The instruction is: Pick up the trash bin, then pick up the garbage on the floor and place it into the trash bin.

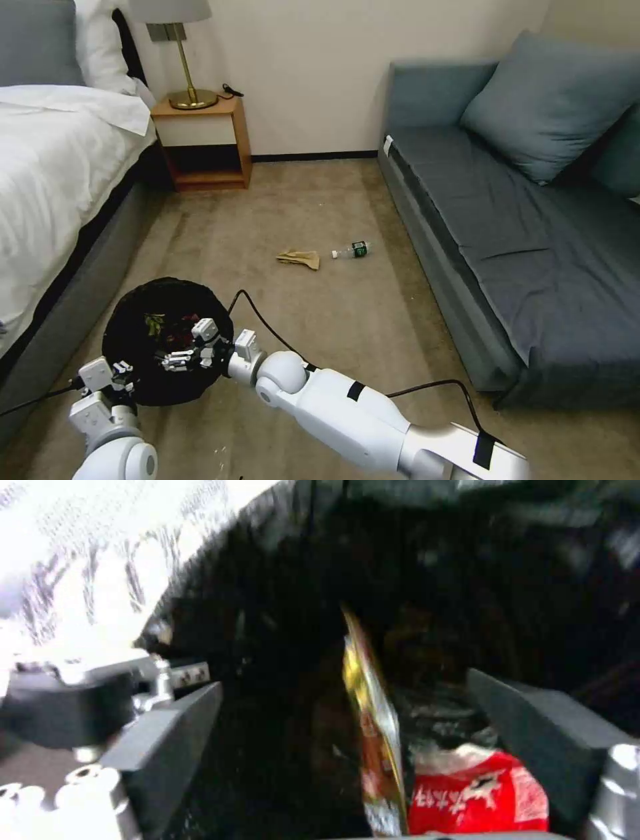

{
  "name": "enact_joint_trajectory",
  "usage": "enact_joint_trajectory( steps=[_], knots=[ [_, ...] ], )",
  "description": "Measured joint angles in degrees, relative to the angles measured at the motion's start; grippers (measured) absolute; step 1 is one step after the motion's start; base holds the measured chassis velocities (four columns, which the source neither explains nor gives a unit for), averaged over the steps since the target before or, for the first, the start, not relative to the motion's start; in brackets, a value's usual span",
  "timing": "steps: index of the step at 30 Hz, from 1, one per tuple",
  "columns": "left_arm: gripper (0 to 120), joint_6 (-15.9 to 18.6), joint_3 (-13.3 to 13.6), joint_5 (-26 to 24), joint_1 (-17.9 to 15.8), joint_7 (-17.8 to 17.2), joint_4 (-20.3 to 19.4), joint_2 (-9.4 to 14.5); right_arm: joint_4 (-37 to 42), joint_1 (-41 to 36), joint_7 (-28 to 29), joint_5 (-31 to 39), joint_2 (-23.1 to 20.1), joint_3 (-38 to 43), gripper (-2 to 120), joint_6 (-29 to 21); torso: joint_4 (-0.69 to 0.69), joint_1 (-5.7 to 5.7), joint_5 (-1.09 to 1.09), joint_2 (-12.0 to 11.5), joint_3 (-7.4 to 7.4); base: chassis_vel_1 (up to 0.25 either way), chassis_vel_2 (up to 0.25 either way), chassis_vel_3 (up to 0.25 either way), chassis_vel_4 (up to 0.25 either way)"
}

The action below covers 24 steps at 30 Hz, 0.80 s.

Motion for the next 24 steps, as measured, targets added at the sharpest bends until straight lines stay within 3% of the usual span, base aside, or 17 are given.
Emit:
enact_joint_trajectory(
  steps=[9, 12, 15, 17, 21, 24],
  knots=[
    [1, -0.1, -0.1, -0.6, 0.8, -0.3, -0.4, 0.5, 14.8, -3.3, 3.1, 6.2, -8.1, 3.0, 100, -2.4, 0.00, 0.00, 0.01, 0.0, 0.00, 0.000, 0.000, 0.000, 0.000],
    [1, -0.5, -0.3, -1.0, 1.4, -0.6, -0.5, 1.3, 20.7, -5.7, 5.2, 6.4, -13.5, 7.2, 100, -2.9, 0.00, 0.00, 0.03, 0.0, 0.00, 0.000, 0.000, 0.000, 0.000],
    [1, -0.8, -0.3, -1.0, 1.8, -0.7, -0.5, 1.4, 22.0, -6.4, 5.7, 6.4, -15.9, 8.5, 100, -3.0, 0.00, 0.00, 0.02, 0.0, 0.00, 0.000, 0.000, 0.000, 0.000],
    [1, -1.7, -0.5, -1.0, 2.7, -0.9, -0.5, 1.6, 23.4, -9.1, 7.1, 6.6, -22.8, 12.3, 100, -2.8, -0.01, 0.00, 0.02, 0.0, 0.00, 0.000, 0.000, 0.000, 0.000],
    [1, -2.7, -1.3, -1.0, 3.1, -1.1, -0.5, 1.4, 21.6, -13.2, 9.8, 6.4, -27.0, 17.1, 100, -3.2, -0.02, 0.00, 0.02, 0.0, -0.01, 0.000, 0.000, 0.000, 0.000],
    [1, -3.1, -1.6, -1.0, 3.6, -1.2, -0.6, 1.4, 18.9, -15.6, 12.2, 5.8, -27.3, 20.4, 100, -4.1, -0.02, 0.00, 0.02, 0.0, 0.00, 0.000, 0.000, 0.000, 0.000]
  ],
)
